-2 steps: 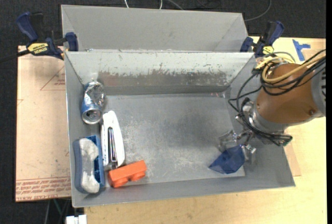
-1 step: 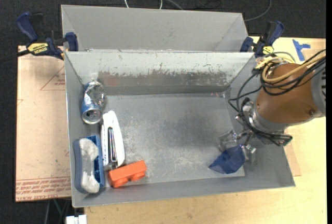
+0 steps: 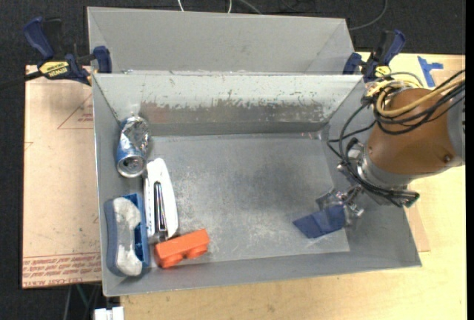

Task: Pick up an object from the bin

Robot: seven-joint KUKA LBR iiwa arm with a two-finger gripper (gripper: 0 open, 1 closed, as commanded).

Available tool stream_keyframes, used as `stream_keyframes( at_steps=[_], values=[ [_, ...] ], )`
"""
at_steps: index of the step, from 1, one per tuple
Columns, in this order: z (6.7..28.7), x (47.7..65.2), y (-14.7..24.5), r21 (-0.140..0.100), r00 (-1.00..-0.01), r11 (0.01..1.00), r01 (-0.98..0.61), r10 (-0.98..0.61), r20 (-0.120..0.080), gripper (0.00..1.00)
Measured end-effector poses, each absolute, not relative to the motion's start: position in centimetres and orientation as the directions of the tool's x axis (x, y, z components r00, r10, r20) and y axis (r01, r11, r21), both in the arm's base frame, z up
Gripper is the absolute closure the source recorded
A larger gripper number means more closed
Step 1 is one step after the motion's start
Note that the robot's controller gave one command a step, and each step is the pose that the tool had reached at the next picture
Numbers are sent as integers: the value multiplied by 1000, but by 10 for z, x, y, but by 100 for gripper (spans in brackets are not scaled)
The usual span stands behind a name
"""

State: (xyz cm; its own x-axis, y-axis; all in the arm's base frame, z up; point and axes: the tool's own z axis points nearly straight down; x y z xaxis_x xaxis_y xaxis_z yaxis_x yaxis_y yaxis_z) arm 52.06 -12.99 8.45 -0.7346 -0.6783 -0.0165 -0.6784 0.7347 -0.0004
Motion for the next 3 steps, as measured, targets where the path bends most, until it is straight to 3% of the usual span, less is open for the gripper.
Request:
stream_keyframes(
  at_steps=[2,3],
  values=[
    [109,520,-129,2,-736,736,-677,-677,-16,100],
    [138,519,-128,8,-737,737,-675,-675,-14,100]
  ],
)
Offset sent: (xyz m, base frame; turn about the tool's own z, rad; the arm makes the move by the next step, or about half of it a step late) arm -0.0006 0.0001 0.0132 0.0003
